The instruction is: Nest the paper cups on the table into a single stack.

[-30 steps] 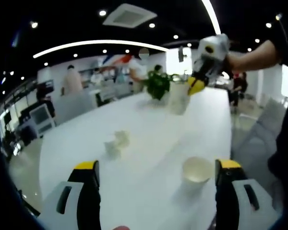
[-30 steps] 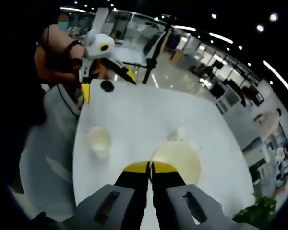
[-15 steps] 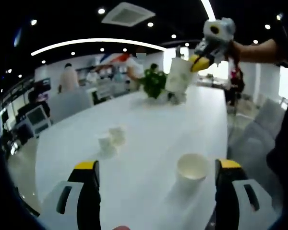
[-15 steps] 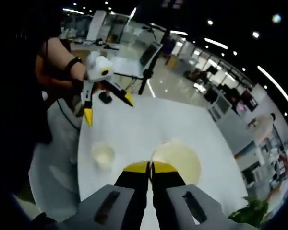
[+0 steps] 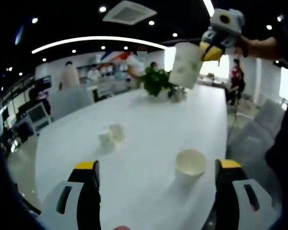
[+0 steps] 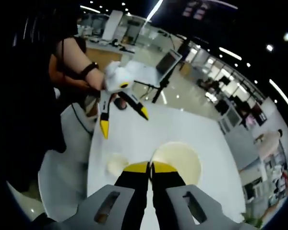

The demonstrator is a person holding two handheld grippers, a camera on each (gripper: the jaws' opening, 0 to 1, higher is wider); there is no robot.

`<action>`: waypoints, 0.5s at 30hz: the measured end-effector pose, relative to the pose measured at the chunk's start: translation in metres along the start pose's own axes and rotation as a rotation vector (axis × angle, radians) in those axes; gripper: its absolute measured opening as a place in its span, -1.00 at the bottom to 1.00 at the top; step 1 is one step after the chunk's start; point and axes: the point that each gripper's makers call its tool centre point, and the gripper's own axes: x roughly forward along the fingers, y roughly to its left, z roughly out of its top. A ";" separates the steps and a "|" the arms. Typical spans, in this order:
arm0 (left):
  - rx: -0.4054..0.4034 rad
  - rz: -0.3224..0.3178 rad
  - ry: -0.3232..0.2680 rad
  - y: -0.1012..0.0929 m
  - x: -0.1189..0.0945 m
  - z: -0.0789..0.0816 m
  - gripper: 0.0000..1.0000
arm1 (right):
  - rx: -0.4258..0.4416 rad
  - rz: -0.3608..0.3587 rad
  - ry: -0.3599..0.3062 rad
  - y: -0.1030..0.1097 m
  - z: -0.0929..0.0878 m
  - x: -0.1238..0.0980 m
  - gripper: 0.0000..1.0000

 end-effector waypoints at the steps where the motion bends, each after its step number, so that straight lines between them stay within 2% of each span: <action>1: -0.002 0.000 0.000 0.000 0.000 -0.001 0.98 | -0.008 0.011 -0.001 0.004 0.003 0.002 -1.00; 10: -0.007 -0.002 -0.004 -0.003 -0.001 -0.002 0.98 | -0.039 0.118 0.009 0.031 0.008 0.028 -1.00; 15: -0.014 0.011 0.002 0.003 -0.003 -0.005 0.98 | -0.052 0.154 0.022 0.043 0.000 0.044 -1.00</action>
